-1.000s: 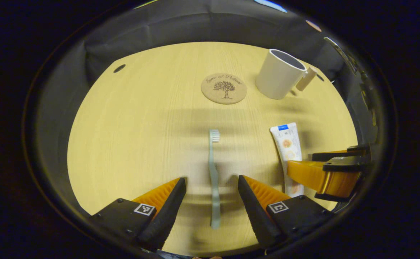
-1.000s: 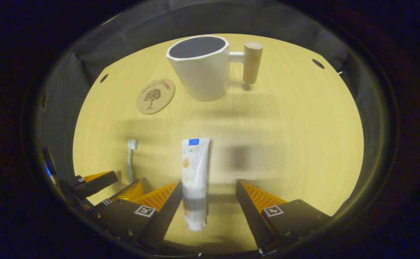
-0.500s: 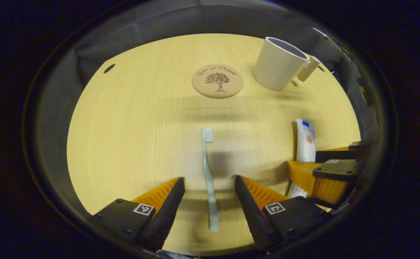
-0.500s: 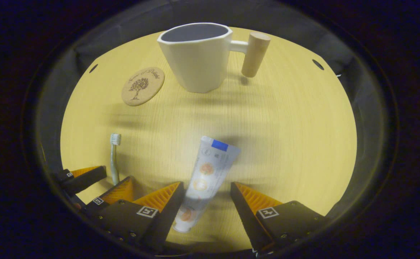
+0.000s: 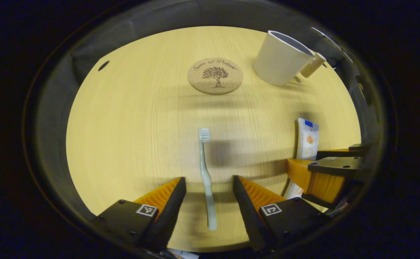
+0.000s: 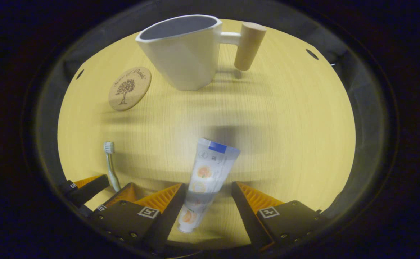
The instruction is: Put the toothbrush and toothpaste on the desktop into the cup, then pick up the cup and place it on the coaster on the desktop.
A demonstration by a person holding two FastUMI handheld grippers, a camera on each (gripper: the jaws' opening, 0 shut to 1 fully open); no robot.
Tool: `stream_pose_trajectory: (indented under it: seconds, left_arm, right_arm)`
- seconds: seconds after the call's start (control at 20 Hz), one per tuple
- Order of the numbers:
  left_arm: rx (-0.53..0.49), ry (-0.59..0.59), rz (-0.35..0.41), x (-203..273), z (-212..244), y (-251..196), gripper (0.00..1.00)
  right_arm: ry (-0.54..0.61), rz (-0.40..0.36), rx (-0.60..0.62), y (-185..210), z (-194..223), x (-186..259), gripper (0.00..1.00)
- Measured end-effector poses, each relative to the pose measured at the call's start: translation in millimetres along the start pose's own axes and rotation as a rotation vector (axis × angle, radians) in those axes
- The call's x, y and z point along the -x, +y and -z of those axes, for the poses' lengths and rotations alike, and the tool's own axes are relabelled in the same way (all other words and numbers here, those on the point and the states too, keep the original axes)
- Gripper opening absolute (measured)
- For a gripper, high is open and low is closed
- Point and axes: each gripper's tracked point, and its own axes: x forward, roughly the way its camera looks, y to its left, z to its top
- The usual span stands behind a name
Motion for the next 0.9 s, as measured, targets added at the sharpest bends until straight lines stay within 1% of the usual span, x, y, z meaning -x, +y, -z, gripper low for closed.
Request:
stream_pose_trajectory:
  seconds: [0.05, 0.1, 0.15, 0.2, 0.3, 0.35, 0.4, 0.45, 0.5, 0.55, 0.6, 0.65, 0.8, 0.85, 0.9]
  left_arm:
    - [-0.020, 0.000, 0.006, 0, -3, -2, 0.85]
    - [-0.032, -0.003, 0.007, -2, -5, -7, 0.78]
    - [-0.033, -0.001, 0.007, -1, -5, -9, 0.56]
    - [-0.037, 0.000, 0.007, -1, -5, -12, 0.50]
    - [-0.041, -0.020, 0.010, 0, -8, -12, 0.51]
    - [-0.027, -0.017, 0.004, -2, -7, -13, 0.20]
    - [-0.026, -0.030, 0.005, 0, -8, -13, 0.20]
    - [-0.021, -0.034, 0.004, -1, -5, -13, 0.20]
    - [-0.004, -0.039, 0.004, 0, -8, -13, 0.20]
    - [0.004, -0.051, 0.006, 0, -9, -13, 0.11]
    - [0.006, -0.049, 0.007, -1, -7, -12, 0.11]
    - [0.008, -0.061, 0.011, 0, -10, -12, 0.11]
    - [0.056, -0.099, 0.017, -1, -8, -11, 0.08]
    - [0.058, -0.114, 0.018, 0, -8, -10, 0.06]
    - [0.058, -0.130, 0.018, 0, -7, -9, 0.08]
  right_arm:
    - [0.003, 0.000, 0.004, 1, 0, 0, 0.84]
    - [0.004, 0.001, 0.004, 0, 0, 0, 0.83]
    - [0.004, 0.003, 0.005, 0, -1, 0, 0.81]
    - [0.010, 0.002, 0.004, -3, 0, -1, 0.75]
    - [0.014, 0.006, 0.011, -9, 1, -1, 0.62]
    - [0.016, 0.010, 0.007, -12, 0, 4, 0.58]
    - [0.015, 0.006, 0.006, -14, 1, 3, 0.45]
    - [0.015, 0.001, 0.021, -14, 1, 2, 0.38]
    - [0.007, 0.002, 0.028, -16, 0, 0, 0.35]
    - [0.000, 0.006, 0.039, -16, 0, 1, 0.33]
    - [-0.009, 0.008, 0.038, -16, 1, 0, 0.32]
    - [-0.024, 0.007, 0.049, -15, 1, 2, 0.27]
    - [-0.056, -0.007, 0.081, -16, 1, 1, 0.27]
    - [-0.066, -0.011, 0.087, -16, 2, 1, 0.27]
    - [-0.079, -0.015, 0.094, -16, 1, 1, 0.27]
